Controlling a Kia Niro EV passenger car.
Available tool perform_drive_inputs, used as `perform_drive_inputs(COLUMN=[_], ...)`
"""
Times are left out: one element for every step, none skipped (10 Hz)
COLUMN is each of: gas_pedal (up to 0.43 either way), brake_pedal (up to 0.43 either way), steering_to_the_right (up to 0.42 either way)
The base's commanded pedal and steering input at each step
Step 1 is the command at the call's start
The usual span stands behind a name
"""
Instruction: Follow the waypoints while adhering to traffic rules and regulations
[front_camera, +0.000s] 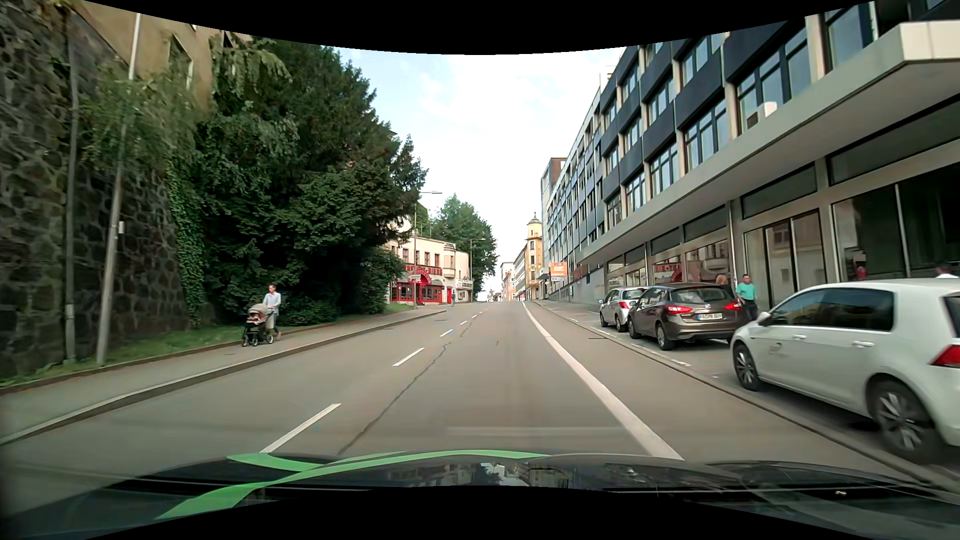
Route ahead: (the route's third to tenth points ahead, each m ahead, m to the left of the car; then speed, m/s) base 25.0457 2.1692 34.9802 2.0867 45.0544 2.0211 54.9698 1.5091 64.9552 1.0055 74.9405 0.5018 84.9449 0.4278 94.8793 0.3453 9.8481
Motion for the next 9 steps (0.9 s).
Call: perform_drive_inputs(gas_pedal=[0.138, 0.189, 0.209, 0.209, 0.209, 0.22, 0.22, 0.22, 0.22], brake_pedal=[0.0, 0.0, 0.0, 0.0, 0.0, 0.0, 0.0, 0.0, 0.0], steering_to_the_right=[0.001, 0.0, -0.001, -0.001, -0.001, -0.001, -0.001, -0.001, 0.0])
